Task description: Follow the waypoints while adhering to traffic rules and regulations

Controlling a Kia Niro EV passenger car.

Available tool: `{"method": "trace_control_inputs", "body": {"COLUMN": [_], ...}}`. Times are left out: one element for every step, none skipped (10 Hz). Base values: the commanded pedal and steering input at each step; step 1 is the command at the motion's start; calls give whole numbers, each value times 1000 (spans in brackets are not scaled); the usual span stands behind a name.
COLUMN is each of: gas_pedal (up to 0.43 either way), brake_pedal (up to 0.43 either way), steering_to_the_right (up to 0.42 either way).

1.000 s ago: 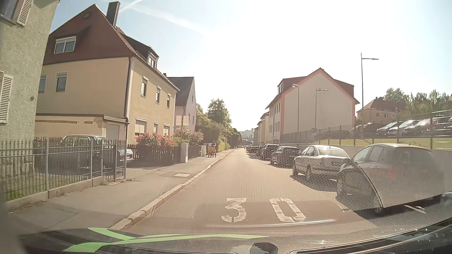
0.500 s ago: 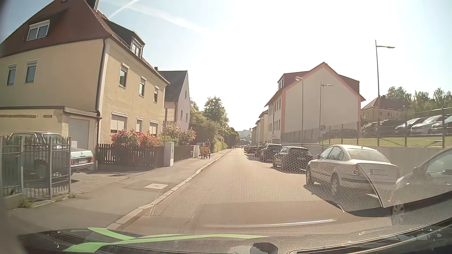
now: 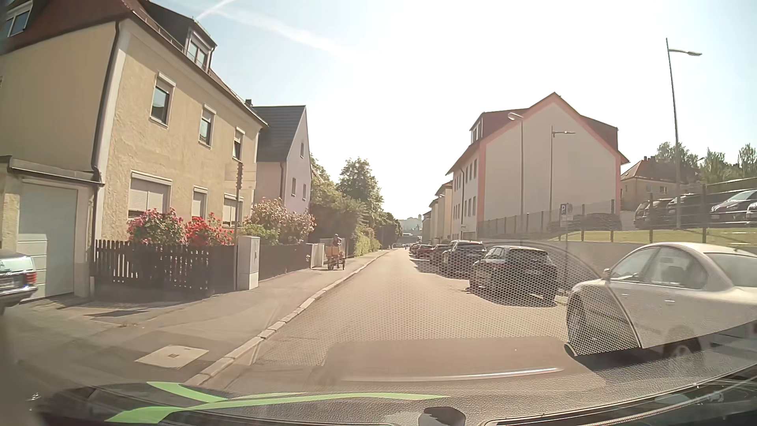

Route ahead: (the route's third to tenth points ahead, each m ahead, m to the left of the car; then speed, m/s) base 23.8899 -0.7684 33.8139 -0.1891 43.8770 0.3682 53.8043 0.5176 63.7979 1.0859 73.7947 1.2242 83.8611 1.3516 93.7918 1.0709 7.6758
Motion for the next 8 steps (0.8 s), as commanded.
{"method": "trace_control_inputs", "body": {"gas_pedal": [138,138,138,138,110,110,110,110], "brake_pedal": [0,0,0,0,0,0,0,0], "steering_to_the_right": [-6,-6,-6,-6,-6,-6,-6,-5]}}
